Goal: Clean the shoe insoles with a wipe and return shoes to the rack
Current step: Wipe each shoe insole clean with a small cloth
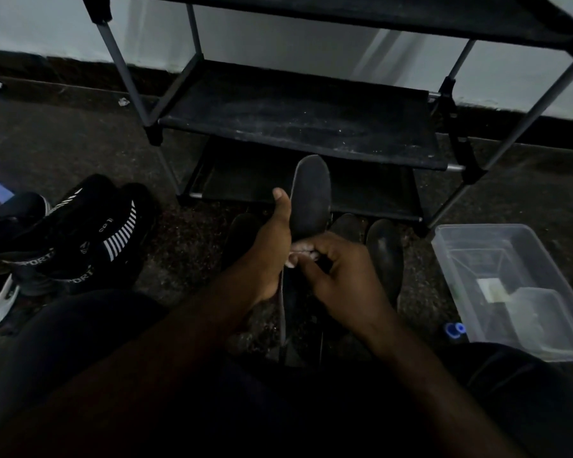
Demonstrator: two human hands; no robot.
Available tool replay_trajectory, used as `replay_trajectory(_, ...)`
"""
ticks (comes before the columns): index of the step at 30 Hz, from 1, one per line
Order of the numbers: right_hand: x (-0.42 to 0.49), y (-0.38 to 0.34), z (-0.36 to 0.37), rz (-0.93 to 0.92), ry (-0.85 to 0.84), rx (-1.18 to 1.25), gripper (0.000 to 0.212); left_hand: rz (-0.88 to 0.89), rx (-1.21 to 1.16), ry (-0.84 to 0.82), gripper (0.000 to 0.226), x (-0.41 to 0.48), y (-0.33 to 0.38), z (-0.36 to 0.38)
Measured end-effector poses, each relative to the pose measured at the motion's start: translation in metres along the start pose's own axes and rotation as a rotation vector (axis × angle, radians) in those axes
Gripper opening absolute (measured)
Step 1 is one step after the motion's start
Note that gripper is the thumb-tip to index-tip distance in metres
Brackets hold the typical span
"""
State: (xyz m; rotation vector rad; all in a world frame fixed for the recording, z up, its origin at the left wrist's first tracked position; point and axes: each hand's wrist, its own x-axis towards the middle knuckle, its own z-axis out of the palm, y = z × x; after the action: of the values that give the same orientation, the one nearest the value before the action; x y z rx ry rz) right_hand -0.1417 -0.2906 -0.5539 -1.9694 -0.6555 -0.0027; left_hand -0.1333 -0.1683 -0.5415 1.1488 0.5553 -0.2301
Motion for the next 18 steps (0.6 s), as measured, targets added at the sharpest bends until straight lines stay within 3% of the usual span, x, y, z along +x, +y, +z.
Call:
replay_trajectory(4, -0.004, 0.0, 0.003, 0.062, -0.125, 0.02, 0.014, 0.011, -0.09, -0.086, 0.093, 0.0, 0.01, -0.007)
replay_trajectory(12, -0.002, 0.002, 0.005, 0.348, -0.007, 0.432, 0.008, 0.04, -0.201, -0.18, 0.097, 0.002, 0.017, -0.005)
replay_trajectory(18, 0.004, 0.007, -0.006, 0.168, 0.267, 0.091, 0.01, -0.011, -0.123, -0.304, 0.08, -0.004, -0.007, 0.004)
